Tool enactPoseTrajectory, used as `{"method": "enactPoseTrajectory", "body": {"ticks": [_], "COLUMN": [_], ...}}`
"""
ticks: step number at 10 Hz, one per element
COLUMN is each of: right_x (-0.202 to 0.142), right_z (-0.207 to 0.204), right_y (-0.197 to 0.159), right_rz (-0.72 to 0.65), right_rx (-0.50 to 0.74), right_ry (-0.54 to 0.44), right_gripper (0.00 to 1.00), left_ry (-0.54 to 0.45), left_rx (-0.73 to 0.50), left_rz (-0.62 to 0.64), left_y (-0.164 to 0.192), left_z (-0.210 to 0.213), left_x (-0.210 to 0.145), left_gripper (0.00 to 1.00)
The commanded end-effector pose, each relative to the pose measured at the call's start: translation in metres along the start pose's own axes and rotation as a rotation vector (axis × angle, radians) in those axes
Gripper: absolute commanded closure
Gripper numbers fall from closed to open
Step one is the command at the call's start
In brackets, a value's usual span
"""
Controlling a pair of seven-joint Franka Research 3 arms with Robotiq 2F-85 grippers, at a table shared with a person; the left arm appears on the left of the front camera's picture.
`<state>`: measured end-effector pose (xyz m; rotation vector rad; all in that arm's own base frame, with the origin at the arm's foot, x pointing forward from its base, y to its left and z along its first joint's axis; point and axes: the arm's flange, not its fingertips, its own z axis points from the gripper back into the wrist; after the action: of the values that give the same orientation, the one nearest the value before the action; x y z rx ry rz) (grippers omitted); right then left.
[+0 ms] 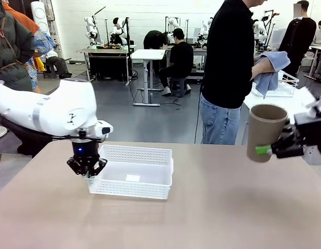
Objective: Clean and organize the cups into the basket.
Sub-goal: Pick up the Organizing basket and move it to the center of the table, then pick up the Reusable plastic cup from the right side of the table and place it inside the Organizing basket.
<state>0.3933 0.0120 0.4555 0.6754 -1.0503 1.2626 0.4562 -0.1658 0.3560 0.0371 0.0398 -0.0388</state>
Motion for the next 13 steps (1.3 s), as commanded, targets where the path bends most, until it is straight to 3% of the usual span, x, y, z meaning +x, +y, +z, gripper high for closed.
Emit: {"method": "enactPoseTrajectory", "body": {"ticks": [1,6,9,13], "right_x": [0.032,0.11,0.11,0.109], "right_z": [0.02,0.057,0.061,0.068], "right_y": [0.009,0.029,0.019,0.028], "right_rz": [-0.025,0.042,0.013,0.05], "right_rx": [-0.091,-0.216,-0.238,-0.214], "right_ry": [-0.019,-0.075,-0.091,-0.072], "right_gripper": [0.78,0.78,0.78,0.78], "left_ry": [0.014,0.004,-0.026,-0.011], "left_rx": [0.053,0.039,0.038,-0.005], "left_rz": [0.024,0.05,0.049,0.031], "left_y": [-0.024,-0.096,-0.131,-0.123], "left_z": [-0.002,0.003,0.01,0.009], "left_x": [0.015,0.028,0.021,0.017], "left_gripper": [1.0,1.0,1.0,1.0]}}
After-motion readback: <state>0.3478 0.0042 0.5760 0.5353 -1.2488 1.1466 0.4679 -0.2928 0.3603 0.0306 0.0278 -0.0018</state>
